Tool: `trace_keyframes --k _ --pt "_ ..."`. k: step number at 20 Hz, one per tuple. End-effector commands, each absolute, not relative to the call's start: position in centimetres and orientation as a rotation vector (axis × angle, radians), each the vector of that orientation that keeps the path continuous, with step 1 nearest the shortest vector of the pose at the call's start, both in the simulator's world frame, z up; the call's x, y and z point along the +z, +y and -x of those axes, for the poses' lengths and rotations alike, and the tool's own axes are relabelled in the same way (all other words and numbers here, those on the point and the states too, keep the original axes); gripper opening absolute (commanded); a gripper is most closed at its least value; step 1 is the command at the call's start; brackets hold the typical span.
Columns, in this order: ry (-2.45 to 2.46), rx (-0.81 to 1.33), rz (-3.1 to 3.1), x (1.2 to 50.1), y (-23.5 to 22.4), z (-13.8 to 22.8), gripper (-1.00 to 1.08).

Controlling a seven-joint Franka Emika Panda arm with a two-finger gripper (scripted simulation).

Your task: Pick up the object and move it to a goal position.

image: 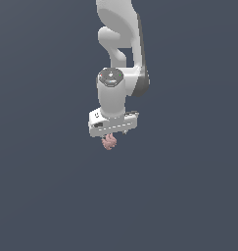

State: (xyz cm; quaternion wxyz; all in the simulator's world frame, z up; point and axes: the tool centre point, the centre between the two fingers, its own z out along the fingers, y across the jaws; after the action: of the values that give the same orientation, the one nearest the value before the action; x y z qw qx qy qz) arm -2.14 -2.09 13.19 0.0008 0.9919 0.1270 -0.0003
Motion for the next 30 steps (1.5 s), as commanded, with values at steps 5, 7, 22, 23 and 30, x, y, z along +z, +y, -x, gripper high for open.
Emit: trace_keyframes --k 5,7,22,23,30 --pt "0.619 -0.001 -3.078 11.1 -3.6 3.6 1.0" --pt "0.673 -0.001 -3.067 10.6 -4.0 4.0 1.0" --pt "0.845 -0.001 -3.026 9.0 -5.1 5.3 1.0" --pt "0.845 -0.001 -3.026 9.0 -5.1 5.3 1.0" --pt "0.847 0.0 -3.025 6.9 -5.1 5.4 1.0"
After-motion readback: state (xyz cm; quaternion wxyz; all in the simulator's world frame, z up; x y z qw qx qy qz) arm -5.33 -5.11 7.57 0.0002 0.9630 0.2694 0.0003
